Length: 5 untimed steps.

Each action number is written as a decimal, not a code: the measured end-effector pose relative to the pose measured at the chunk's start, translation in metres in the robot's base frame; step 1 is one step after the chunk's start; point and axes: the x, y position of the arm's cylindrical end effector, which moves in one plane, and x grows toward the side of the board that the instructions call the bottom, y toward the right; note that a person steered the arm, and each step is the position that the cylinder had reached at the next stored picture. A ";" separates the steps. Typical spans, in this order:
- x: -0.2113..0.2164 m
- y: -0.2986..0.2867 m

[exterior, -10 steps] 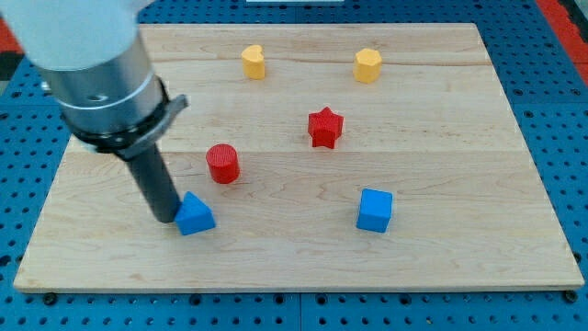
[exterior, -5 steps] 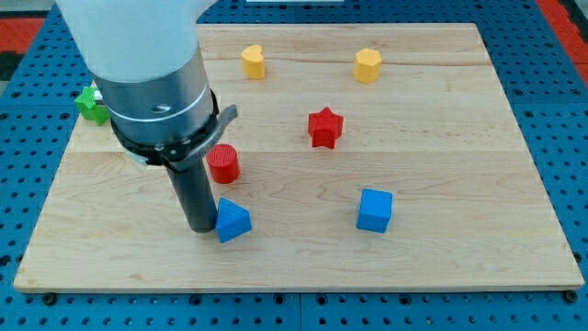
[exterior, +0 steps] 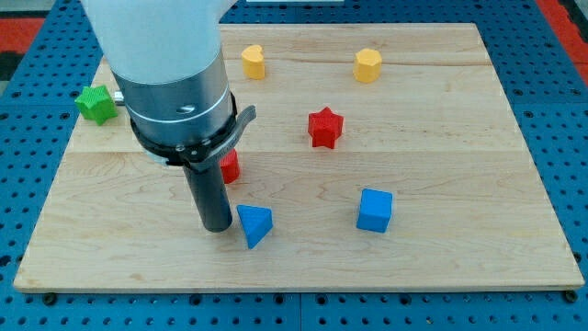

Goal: Move the triangle diagonal to the bottom right of the red circle

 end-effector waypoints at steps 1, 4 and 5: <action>-0.013 0.000; 0.044 0.005; 0.042 0.017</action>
